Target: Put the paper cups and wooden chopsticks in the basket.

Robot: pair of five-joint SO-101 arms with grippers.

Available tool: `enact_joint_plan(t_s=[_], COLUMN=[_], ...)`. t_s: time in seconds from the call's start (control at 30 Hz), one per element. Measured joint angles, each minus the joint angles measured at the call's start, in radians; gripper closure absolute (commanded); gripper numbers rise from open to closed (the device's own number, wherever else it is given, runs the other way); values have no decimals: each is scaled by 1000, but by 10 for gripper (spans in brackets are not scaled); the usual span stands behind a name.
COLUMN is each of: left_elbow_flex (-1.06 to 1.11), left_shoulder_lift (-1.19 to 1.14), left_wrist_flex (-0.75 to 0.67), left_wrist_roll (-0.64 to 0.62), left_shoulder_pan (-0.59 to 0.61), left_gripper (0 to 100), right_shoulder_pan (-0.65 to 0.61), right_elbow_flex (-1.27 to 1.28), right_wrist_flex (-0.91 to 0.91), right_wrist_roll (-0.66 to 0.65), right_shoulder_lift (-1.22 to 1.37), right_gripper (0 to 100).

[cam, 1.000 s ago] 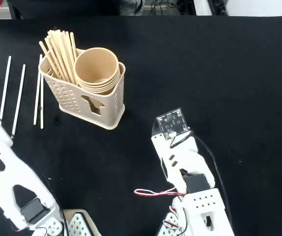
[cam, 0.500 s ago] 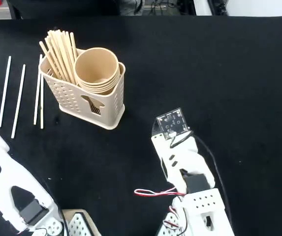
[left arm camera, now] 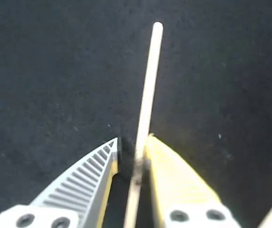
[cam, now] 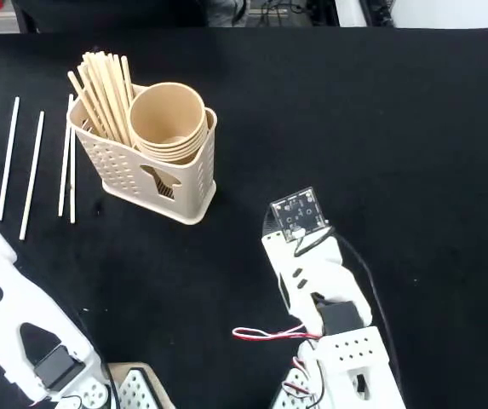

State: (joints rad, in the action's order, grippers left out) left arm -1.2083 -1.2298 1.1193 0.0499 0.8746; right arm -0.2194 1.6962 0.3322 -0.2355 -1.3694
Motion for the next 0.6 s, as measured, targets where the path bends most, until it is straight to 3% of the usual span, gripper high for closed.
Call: enact_joint_plan(t_s=[0.23,0.5,0.6], left_elbow_flex=[-21,-273,-365], left_shoulder_lift=[3,-12,-9], left_wrist_flex=[144,569,620], left_wrist_roll=[-26,-64,-66], left_shoulder_pan=[-3,-21,-68], left_gripper=[971,971,971], right_shoulder_pan=[0,0,0], right_elbow_flex=[0,0,0], right_wrist_flex=[0,0,0], right_wrist_roll=[0,0,0], right_shoulder_lift=[0,0,0], right_gripper=[982,982,982])
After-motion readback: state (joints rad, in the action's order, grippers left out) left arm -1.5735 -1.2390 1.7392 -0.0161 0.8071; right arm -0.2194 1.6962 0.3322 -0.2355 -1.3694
